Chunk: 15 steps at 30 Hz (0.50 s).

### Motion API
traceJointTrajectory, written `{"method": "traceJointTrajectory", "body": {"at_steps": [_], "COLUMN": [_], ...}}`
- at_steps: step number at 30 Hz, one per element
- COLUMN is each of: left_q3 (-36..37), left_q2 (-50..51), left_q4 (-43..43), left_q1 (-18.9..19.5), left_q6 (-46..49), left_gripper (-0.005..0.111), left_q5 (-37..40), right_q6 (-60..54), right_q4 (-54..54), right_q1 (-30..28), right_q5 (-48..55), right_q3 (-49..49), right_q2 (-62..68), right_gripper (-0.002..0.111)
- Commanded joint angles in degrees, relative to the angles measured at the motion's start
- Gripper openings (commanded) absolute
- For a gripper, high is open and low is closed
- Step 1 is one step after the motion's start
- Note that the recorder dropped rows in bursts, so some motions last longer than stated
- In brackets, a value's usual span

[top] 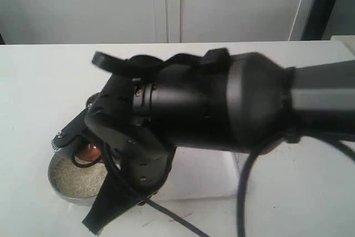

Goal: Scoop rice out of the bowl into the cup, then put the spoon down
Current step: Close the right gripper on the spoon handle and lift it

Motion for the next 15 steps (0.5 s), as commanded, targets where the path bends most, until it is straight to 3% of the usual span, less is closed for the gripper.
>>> {"method": "traceJointTrajectory", "body": {"at_steps": [1, 6, 15], "left_q3": [-0.4, -0.4, -0.4], "left_q2": [0.0, 0.0, 0.0], "left_q4": [-0.5, -0.5, -0.5], "left_q1": [-0.4, -0.4, -0.4], "left_q6": [0.0, 0.0, 0.0], "left_gripper": [0.014, 0.014, 0.014], "left_q5": [-0.2, -0.2, -0.2], "right_q6": [-2.5, -2.5, 2.9], "right_q4": [-2.4, -10.6, -34.4], "right_q1": [0.1, 4.3, 18.4], "right_q5": [7.5, 15.5, 15.7], "right_q3": [0.0, 0.0, 0.1], "right_q2": [-6.2, -11.4, -8.8], "right_gripper": [0.0, 0.0, 0.0]}}
